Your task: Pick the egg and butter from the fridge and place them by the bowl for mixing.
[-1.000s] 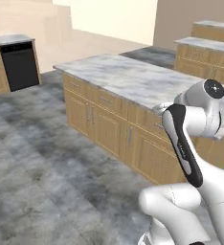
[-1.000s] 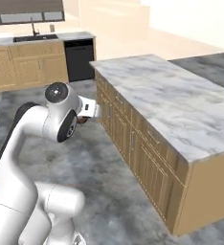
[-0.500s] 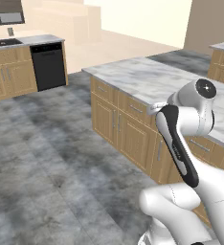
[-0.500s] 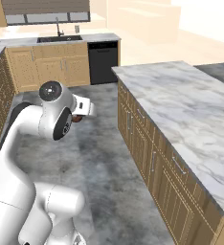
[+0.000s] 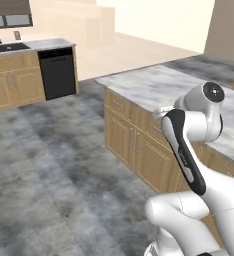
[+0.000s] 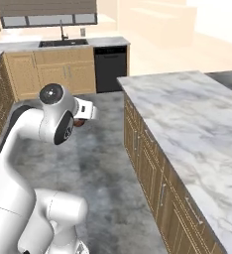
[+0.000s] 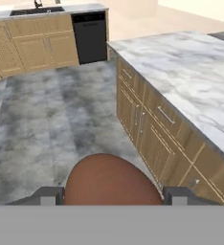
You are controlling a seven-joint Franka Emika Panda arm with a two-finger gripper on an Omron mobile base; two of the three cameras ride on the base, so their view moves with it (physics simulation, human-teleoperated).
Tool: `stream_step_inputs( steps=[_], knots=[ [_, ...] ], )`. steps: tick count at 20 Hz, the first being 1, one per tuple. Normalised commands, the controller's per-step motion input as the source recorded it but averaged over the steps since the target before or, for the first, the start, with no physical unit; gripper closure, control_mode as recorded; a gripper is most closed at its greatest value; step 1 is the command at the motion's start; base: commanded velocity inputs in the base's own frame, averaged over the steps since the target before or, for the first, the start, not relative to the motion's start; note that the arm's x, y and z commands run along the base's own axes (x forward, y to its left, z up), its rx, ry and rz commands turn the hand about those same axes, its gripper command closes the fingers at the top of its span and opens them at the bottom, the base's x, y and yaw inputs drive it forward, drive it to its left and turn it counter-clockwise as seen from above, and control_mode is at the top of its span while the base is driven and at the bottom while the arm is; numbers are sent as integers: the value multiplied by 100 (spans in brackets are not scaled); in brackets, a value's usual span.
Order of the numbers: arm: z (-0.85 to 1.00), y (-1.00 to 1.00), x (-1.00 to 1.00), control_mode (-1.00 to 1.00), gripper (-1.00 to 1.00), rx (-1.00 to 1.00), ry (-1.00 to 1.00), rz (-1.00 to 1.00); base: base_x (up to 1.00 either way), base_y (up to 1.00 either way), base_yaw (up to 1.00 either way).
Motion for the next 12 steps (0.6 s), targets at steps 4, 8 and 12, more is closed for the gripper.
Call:
stream_step_inputs(
  steps=[4,8,12],
  knots=[
    [0,0,0,100,100,0,0,0,87,-21,14],
    [0,0,0,100,100,0,0,0,92,-18,13],
    [0,0,0,100,100,0,0,0,93,-15,13]
  ],
)
